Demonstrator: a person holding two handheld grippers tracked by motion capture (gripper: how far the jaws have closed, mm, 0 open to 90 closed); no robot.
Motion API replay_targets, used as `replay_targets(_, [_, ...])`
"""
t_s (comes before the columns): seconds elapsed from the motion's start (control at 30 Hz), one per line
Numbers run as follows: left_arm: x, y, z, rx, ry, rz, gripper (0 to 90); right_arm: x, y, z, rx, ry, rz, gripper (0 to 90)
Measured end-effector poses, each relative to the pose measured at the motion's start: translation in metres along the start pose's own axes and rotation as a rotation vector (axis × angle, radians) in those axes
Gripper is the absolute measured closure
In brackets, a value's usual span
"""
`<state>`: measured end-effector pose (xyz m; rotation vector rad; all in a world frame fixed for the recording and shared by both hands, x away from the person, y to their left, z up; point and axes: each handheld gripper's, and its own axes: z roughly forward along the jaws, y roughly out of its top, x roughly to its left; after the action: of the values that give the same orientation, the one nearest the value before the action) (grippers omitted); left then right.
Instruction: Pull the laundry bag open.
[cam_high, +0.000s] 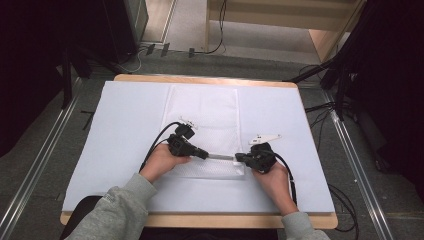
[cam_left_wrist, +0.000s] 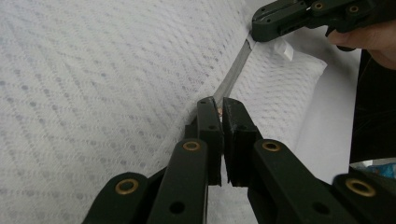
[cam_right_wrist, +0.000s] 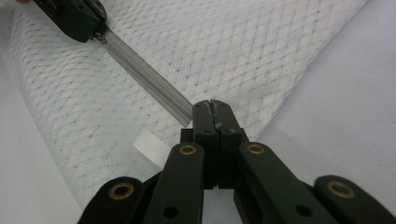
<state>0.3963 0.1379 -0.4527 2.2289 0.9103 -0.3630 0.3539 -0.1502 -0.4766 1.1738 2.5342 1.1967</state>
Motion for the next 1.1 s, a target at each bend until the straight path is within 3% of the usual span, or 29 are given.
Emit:
replay_targets(0.73, [0.005,-0.008,-0.011,0.015,-0.004,-0.019,88.6,-0.001,0.0,0.0,0.005,0.005,0.0,90.0])
replay_targets(1.1, [0.011,-0.015,-0.025,0.014,0.0,-0.031,88.6,-0.001,0.001,0.0,0.01,0.003,-0.002,90.0])
